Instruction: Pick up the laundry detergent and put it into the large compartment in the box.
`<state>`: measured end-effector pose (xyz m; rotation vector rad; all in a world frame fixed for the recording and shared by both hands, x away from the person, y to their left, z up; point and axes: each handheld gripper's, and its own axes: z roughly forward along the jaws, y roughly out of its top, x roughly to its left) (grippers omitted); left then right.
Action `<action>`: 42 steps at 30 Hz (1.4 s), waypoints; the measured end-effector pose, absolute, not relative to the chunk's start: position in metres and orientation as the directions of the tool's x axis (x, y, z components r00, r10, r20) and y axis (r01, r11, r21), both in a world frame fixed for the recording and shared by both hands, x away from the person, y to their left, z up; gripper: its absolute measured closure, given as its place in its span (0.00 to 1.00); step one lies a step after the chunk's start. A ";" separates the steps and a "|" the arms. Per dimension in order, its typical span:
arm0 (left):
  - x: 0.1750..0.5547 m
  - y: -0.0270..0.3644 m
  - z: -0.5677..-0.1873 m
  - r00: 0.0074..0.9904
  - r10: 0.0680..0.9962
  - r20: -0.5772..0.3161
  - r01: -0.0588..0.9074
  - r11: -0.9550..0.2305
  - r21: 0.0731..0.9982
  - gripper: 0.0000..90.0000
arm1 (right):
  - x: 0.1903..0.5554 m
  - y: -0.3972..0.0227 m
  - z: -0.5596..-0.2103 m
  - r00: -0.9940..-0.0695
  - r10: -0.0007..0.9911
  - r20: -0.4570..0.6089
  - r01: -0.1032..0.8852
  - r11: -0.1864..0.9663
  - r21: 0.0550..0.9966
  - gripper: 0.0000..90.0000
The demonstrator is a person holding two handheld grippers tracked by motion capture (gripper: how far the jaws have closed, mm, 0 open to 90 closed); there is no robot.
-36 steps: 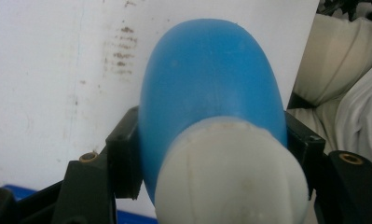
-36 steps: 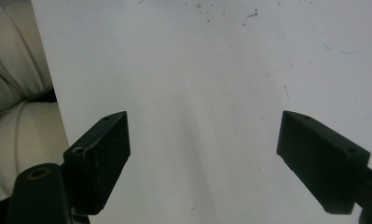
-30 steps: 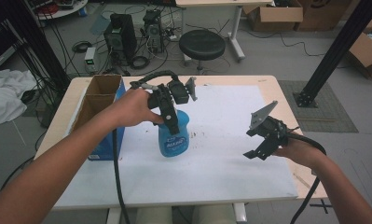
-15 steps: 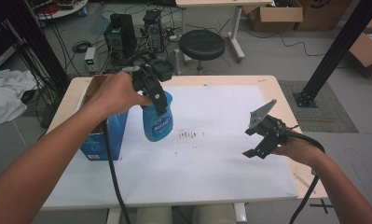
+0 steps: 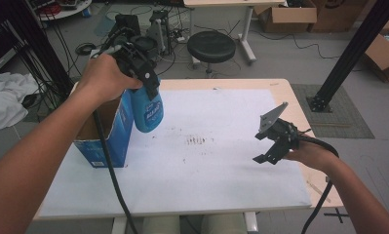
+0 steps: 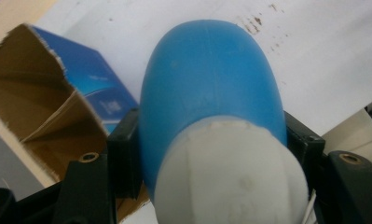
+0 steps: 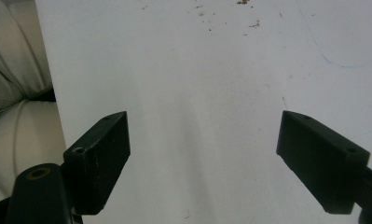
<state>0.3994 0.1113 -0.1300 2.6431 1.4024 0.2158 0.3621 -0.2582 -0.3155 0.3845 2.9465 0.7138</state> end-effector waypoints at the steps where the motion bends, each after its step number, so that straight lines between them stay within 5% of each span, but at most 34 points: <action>1: 0.400 0.113 -0.128 0.542 0.838 0.057 0.818 -0.542 0.193 0.42 | 0.362 -0.258 -0.315 -0.964 0.264 -0.025 0.224 0.860 0.459 0.19; 23: 0.405 0.166 -0.093 0.271 0.962 0.037 0.928 -0.271 0.257 0.42 | 0.365 -0.258 -0.314 -0.969 0.245 -0.030 0.204 0.862 0.465 0.19; 42: 0.397 0.223 -0.099 0.085 0.995 0.046 0.959 -0.094 0.268 0.42 | 0.363 -0.260 -0.313 -0.969 0.245 -0.036 0.200 0.859 0.472 0.18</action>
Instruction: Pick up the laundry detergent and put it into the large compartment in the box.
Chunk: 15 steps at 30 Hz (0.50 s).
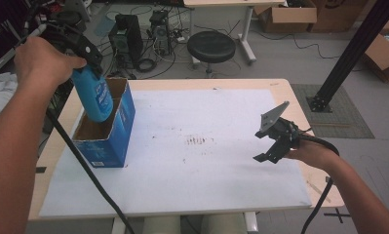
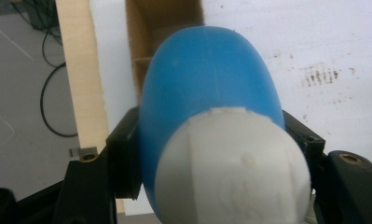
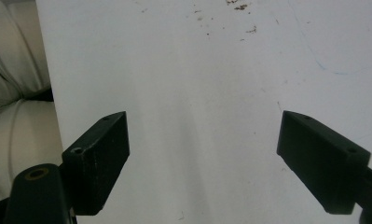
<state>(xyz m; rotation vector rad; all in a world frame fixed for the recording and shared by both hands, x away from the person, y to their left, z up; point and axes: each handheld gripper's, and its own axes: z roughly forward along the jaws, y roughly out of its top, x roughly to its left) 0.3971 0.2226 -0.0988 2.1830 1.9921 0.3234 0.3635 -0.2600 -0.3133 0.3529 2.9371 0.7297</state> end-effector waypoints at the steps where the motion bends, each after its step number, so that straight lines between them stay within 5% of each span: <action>1: 0.397 0.225 -0.100 0.081 0.996 0.048 0.960 -0.091 0.266 0.42 | 0.363 -0.260 -0.313 -0.969 0.244 -0.037 0.199 0.859 0.472 0.18; 15: 0.404 0.243 -0.145 0.066 0.997 0.033 0.964 -0.072 0.256 0.42 | 0.365 -0.261 -0.316 -0.967 0.253 -0.034 0.207 0.856 0.473 0.18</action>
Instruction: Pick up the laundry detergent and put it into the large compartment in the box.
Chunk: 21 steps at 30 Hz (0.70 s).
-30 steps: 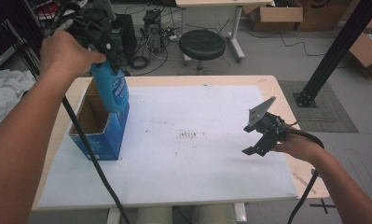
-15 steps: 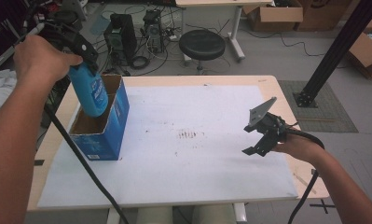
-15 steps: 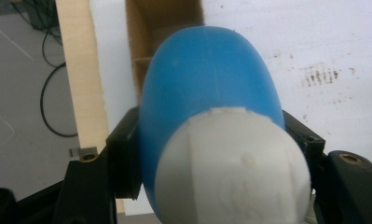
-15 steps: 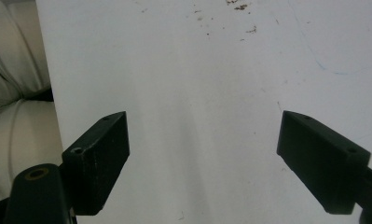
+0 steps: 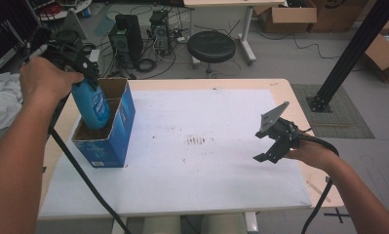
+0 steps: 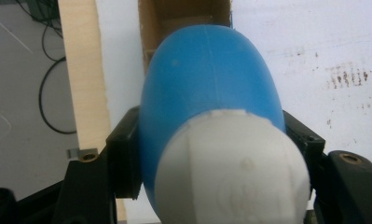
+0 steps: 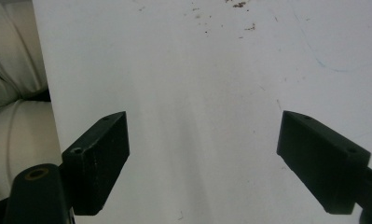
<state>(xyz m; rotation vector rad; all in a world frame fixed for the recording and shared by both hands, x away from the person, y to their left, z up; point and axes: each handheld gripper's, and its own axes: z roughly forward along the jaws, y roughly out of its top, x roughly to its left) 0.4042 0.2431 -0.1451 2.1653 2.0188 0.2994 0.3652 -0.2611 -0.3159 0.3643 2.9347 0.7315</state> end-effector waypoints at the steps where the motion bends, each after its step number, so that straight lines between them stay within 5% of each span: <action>1: 0.405 0.243 -0.149 0.066 0.997 0.034 0.965 -0.073 0.252 0.42 | 0.365 -0.261 -0.316 -0.967 0.253 -0.034 0.207 0.856 0.474 0.18; 21: 0.414 0.254 -0.248 0.068 0.997 0.018 0.974 -0.071 0.217 0.42 | 0.366 -0.265 -0.326 -0.962 0.272 -0.016 0.235 0.860 0.454 0.18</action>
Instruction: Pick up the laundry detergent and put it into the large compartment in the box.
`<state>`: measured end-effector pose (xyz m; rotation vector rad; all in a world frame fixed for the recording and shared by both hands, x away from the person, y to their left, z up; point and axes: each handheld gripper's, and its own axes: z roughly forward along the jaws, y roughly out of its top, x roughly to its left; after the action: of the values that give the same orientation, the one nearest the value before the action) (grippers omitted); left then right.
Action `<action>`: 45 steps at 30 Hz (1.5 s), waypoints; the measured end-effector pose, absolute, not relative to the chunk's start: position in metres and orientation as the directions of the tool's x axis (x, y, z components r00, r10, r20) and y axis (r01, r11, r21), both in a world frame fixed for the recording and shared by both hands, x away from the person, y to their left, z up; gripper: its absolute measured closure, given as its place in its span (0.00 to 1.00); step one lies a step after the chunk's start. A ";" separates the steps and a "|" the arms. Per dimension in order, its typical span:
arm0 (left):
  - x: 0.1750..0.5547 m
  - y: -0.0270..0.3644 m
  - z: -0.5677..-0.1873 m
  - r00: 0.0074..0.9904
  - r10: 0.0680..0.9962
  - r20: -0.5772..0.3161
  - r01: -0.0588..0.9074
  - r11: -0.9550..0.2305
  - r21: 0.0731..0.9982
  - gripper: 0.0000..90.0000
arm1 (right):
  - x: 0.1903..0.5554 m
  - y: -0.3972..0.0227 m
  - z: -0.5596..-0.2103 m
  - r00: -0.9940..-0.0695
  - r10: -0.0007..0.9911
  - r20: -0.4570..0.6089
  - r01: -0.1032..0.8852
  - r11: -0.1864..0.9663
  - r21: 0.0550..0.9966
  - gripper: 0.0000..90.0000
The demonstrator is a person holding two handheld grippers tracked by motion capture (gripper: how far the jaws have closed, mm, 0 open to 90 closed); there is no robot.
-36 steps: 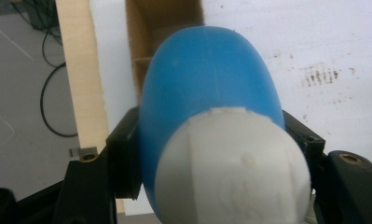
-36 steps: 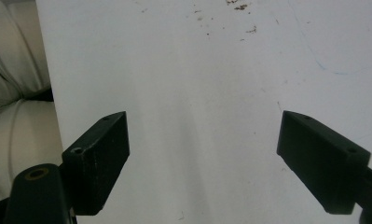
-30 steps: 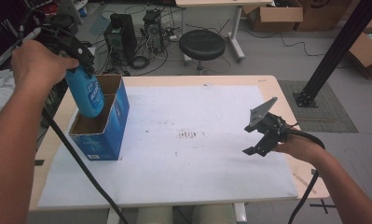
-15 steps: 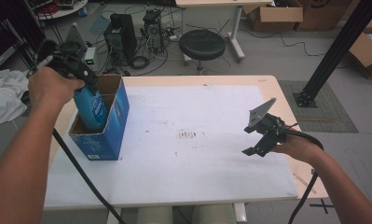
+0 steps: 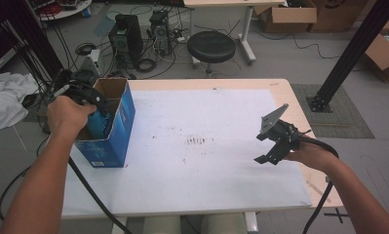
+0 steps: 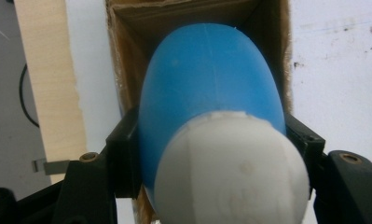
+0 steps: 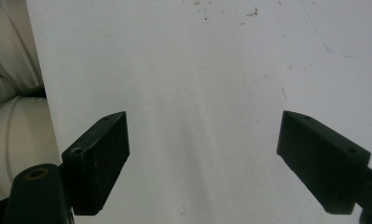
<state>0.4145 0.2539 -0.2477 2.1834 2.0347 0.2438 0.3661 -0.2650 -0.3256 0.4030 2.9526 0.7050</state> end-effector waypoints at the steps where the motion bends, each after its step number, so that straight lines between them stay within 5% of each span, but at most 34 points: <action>1: 0.415 0.254 -0.251 0.067 0.998 0.019 0.974 -0.070 0.215 0.42 | 0.366 -0.265 -0.326 -0.962 0.274 -0.014 0.238 0.860 0.452 0.18; 15: 0.416 0.253 -0.286 0.081 0.996 0.026 0.978 -0.084 0.189 0.42 | 0.367 -0.262 -0.329 -0.962 0.273 -0.010 0.241 0.863 0.443 0.18; 45: 0.413 0.261 -0.275 0.062 0.997 -0.036 0.972 -0.052 0.231 0.35 | 0.367 -0.256 -0.331 -0.964 0.265 -0.007 0.234 0.865 0.444 0.18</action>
<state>0.4128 0.2609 -0.2754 2.1381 2.0183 0.1972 0.3667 -0.2565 -0.3310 0.3977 2.9684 0.6928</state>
